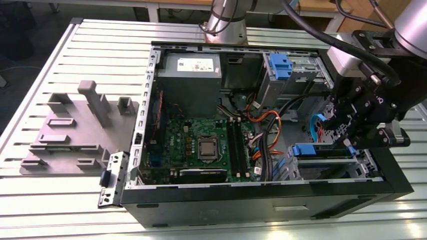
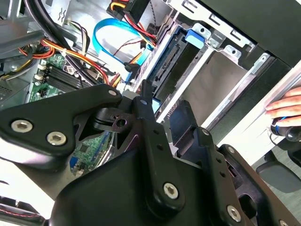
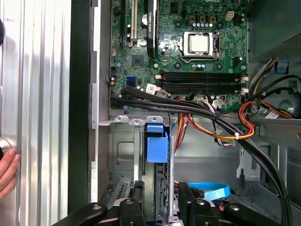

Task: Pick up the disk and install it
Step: 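Insert the first disk wire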

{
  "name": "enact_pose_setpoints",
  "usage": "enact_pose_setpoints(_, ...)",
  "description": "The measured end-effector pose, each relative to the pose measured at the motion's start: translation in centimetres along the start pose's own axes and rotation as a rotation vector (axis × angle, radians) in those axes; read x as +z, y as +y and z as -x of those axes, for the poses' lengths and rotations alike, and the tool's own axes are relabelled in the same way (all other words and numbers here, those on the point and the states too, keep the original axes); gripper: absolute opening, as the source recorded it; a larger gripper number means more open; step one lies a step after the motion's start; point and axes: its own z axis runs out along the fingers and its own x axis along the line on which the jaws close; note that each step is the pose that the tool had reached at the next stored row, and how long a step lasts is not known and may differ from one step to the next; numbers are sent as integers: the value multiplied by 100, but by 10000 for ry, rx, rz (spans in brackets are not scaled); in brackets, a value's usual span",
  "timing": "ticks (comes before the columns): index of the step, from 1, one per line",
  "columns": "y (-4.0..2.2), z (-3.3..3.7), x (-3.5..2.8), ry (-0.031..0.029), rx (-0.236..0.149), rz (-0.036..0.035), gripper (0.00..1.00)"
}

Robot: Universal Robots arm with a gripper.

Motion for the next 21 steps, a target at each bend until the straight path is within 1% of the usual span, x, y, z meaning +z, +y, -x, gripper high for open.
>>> enact_pose_setpoints(12,0,16,-4,1,0,0,42)
enact_pose_setpoints(21,1,33,-74,1,9,0,42)
